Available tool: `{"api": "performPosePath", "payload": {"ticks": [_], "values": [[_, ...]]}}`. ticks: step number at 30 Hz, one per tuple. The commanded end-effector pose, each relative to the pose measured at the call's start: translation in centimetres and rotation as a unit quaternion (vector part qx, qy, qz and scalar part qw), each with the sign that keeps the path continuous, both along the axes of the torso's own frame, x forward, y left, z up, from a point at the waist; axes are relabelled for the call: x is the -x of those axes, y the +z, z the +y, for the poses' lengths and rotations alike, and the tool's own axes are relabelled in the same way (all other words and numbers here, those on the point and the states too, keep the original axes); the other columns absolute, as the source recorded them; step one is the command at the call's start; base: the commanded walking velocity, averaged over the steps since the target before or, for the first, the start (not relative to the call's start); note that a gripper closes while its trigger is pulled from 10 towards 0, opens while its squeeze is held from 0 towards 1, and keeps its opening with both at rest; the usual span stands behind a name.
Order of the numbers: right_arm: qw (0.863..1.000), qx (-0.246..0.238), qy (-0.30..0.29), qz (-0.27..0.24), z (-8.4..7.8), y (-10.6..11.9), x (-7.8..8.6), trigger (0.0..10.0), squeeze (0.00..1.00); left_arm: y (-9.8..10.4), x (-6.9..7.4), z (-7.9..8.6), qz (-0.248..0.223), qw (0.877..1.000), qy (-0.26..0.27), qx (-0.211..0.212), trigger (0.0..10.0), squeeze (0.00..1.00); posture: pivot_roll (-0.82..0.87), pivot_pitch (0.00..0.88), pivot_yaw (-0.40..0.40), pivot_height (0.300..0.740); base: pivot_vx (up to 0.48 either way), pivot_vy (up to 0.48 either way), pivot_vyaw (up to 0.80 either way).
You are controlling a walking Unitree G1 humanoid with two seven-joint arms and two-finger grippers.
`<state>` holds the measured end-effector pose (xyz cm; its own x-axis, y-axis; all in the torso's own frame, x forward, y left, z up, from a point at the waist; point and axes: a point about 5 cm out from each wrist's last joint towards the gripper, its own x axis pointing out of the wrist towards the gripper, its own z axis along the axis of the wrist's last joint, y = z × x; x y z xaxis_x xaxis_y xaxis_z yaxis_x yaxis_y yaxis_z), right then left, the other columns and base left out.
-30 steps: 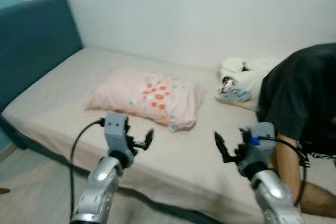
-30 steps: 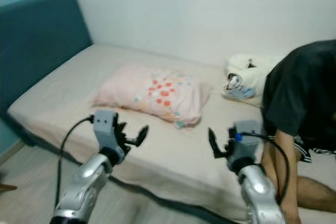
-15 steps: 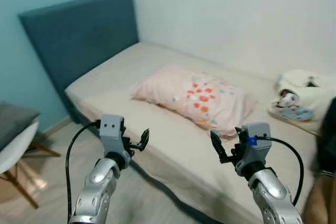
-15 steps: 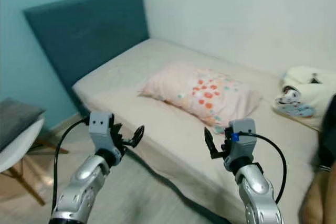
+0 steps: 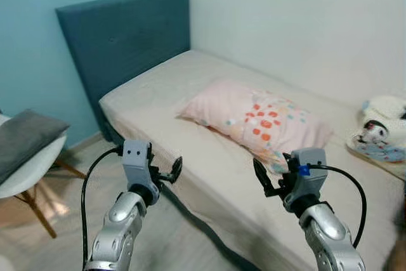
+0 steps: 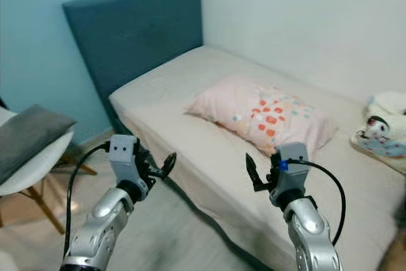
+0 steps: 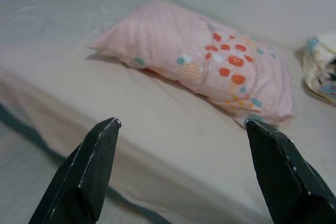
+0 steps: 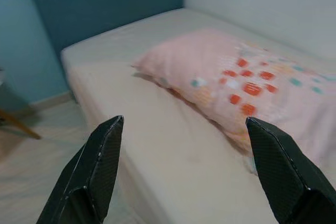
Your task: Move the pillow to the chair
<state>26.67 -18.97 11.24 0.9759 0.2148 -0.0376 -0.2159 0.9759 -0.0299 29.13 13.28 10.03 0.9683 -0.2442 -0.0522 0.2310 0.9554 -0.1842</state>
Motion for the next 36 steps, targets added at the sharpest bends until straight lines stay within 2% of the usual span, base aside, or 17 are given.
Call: {"api": "performPosePath", "payload": {"ticks": [1,4,8,19,25,29,36], "values": [[1.0,0.009,0.004,0.009,-0.08,-0.26,0.2,10.0,0.0,0.16,-0.04,-0.35,-0.001,1.0,-0.004,0.005,10.0,0.0,-0.07,0.0,-0.007,0.735,0.368,0.0,0.0],[1.0,0.021,0.01,0.007,0.06,-0.24,0.22,10.0,0.0,0.18,-0.05,-0.37,-0.001,1.0,-0.004,0.006,10.0,0.0,-0.07,0.0,-0.01,0.735,0.37,0.0,0.53],[1.0,0.013,0.012,0.004,0.09,-0.18,0.27,10.0,0.0,0.19,-0.03,-0.37,-0.002,1.0,-0.004,0.006,10.0,0.0,-0.07,0.0,-0.01,0.735,0.374,0.0,0.8],[1.0,0.019,0.014,0.002,0.17,-0.07,0.31,10.0,0.0,0.24,-0.03,-0.36,-0.002,1.0,-0.005,0.006,10.0,0.0,-0.07,0.0,-0.009,0.735,0.376,0.0,0.0],[1.0,0.021,0.015,0.004,0.17,-0.11,0.28,10.0,0.0,0.25,-0.01,-0.39,-0.002,1.0,-0.005,0.006,10.0,0.0,-0.07,0.0,-0.009,0.735,0.377,0.0,0.57],[1.0,0.014,0.013,0.005,0.15,-0.17,0.26,10.0,0.0,0.18,-0.02,-0.36,-0.001,1.0,-0.004,0.009,10.0,0.0,-0.07,0.0,-0.007,0.735,0.33,0.0,0.0],[1.0,0.015,0.011,0.004,0.09,-0.18,0.29,10.0,0.0,0.09,-0.01,-0.33,0.002,1.0,-0.004,0.009,10.0,0.0,-0.07,0.0,-0.006,0.735,0.0,0.0,0.0]]}}
